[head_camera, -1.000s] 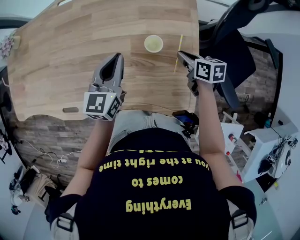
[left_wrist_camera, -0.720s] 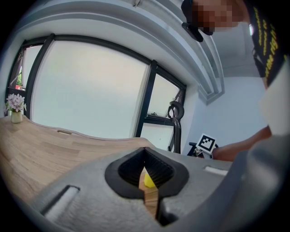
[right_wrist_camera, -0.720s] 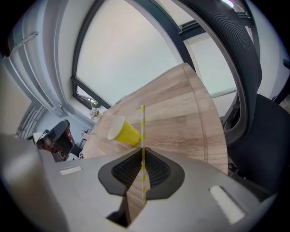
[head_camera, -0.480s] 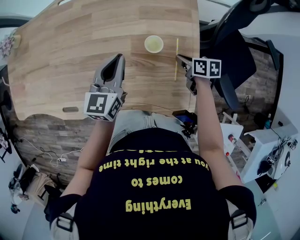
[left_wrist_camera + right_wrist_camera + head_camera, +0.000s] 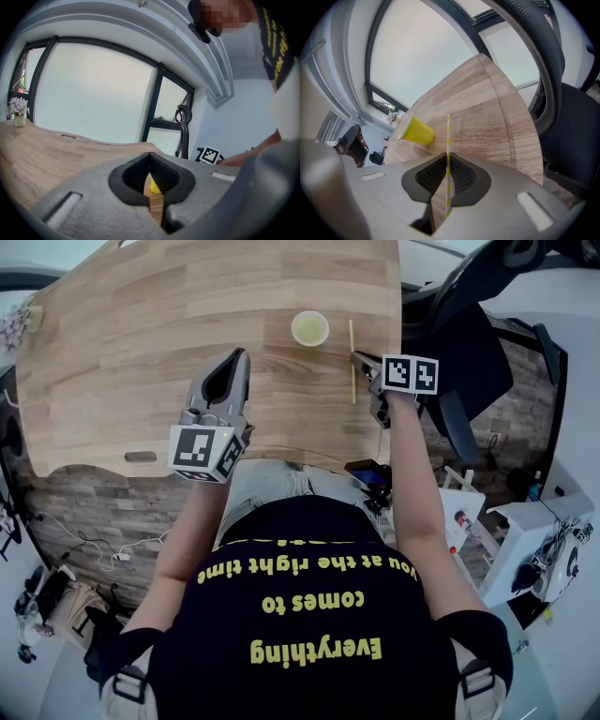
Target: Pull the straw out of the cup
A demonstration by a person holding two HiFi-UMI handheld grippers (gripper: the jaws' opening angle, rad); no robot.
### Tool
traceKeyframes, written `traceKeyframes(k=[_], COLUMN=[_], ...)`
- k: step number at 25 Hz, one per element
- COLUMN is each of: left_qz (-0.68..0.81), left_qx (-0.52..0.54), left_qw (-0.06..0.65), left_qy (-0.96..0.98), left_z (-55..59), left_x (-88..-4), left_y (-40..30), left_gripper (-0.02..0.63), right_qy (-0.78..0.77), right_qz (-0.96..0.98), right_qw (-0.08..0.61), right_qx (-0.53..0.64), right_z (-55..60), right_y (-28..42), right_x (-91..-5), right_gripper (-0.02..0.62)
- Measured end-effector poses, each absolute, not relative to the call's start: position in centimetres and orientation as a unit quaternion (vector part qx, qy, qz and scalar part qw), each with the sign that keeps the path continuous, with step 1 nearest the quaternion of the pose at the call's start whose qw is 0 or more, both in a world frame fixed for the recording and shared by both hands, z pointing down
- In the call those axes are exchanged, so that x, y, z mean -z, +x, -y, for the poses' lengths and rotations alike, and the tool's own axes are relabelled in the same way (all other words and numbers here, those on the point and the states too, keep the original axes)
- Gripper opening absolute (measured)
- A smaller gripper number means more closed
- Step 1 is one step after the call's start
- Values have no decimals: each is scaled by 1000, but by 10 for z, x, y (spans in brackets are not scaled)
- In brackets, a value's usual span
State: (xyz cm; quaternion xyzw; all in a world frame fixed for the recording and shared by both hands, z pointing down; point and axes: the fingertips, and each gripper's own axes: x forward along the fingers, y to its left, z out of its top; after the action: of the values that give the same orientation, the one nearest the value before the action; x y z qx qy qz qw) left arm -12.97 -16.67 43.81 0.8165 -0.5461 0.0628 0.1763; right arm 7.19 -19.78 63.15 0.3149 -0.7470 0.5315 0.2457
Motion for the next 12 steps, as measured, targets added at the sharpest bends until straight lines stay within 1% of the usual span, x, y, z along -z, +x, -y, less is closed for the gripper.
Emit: traceKeyframes(k=[12], left_qz=[549], left_qx=[-64], left_qw=[177], left_qy=[814], left_z=[166], left_x=[-439], left_y=[-133], left_gripper=[0], right_qy=[323], right_qz=[740], right_qw=[250], right_qx=[-535], right_z=[199], right_y=[72], right_x=[-640], right_gripper=[31])
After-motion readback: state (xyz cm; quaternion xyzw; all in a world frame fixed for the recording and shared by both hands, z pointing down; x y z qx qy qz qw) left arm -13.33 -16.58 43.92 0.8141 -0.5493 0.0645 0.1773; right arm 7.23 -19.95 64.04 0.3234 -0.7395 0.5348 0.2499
